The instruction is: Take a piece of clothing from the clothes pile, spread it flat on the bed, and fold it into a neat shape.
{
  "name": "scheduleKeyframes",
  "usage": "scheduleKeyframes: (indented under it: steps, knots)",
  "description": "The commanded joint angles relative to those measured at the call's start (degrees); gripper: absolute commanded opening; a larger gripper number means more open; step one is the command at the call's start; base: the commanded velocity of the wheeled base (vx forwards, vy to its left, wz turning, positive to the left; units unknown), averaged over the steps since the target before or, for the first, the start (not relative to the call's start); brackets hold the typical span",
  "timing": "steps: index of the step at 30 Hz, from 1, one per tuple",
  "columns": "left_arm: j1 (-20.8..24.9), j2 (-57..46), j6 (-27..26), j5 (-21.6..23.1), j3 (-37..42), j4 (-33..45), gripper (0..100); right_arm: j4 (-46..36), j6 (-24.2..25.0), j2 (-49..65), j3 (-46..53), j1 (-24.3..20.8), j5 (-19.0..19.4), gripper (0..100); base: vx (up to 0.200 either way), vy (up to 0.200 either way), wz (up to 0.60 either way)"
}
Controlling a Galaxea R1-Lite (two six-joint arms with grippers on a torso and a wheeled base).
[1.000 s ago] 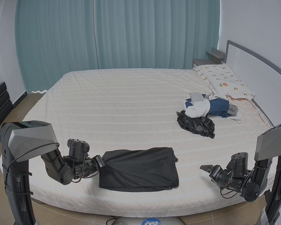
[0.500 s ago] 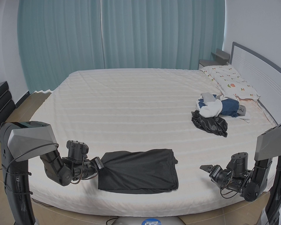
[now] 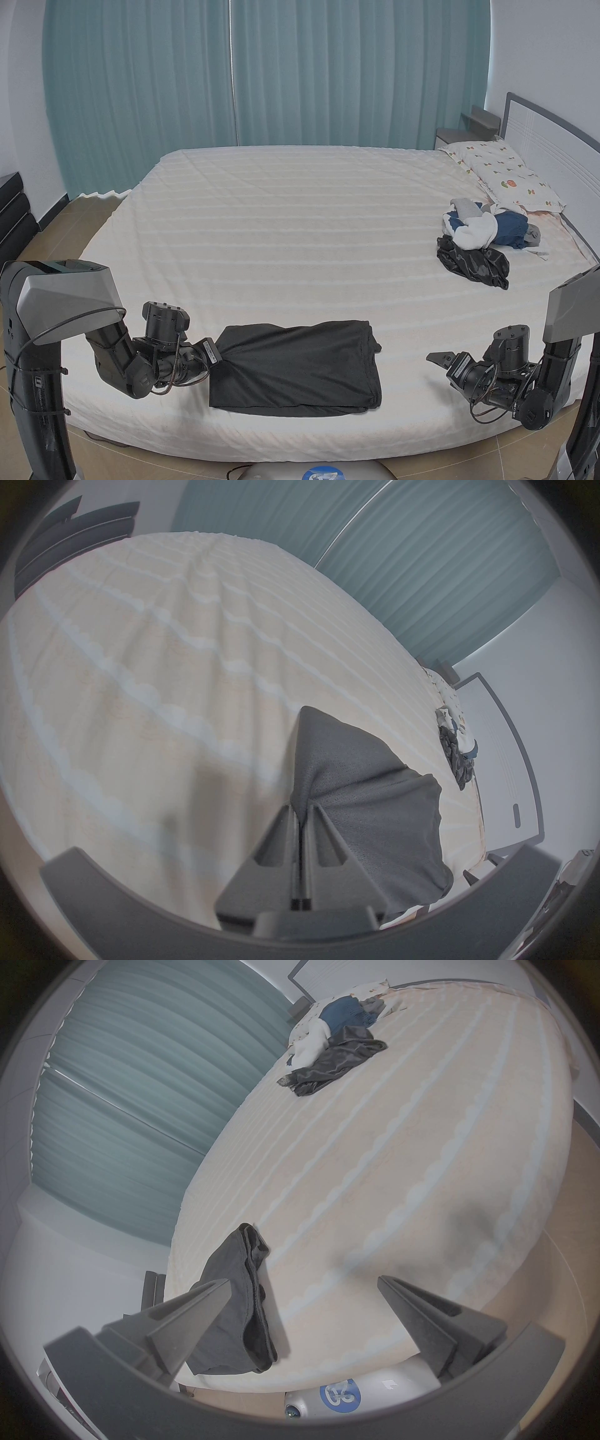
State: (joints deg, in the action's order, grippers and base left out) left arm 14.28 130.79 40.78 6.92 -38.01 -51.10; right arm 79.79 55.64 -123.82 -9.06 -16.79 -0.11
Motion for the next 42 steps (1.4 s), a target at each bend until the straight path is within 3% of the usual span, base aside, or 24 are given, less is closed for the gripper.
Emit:
scheduleKeyframes:
  steps: [1,6,7,18,30,42]
  knots:
    - [0.3,0.3,0.0,0.0,0.2,0.0,0,0.0,0.0,-0.1,0.0,0.0,0.0,100,0.0,0.0,0.0]
    - [1.1,0.0,-0.4,-0.1,2.3,-0.4,0,0.0,0.0,0.0,0.0,-0.2,-0.1,100,0.0,0.0,0.0]
    - [1.1,0.0,-0.5,-0.1,2.3,-0.4,100,0.0,0.0,0.0,0.0,-0.3,0.0,100,0.0,0.0,0.0]
    - [0.5,0.0,-0.2,-0.9,-1.7,-7.8,100,0.1,-0.6,-1.4,-1.5,-1.8,0.5,100,0.0,0.0,0.0]
    - [1.6,8.5,-0.5,-0.7,-14.5,-3.9,100,-0.1,-0.6,-2.8,-4.8,-3.3,0.9,100,0.0,0.0,0.0]
    - [1.8,7.7,0.0,-0.3,-15.8,0.7,100,-0.7,-0.6,-4.3,-8.2,-3.2,0.8,100,0.0,0.0,0.0]
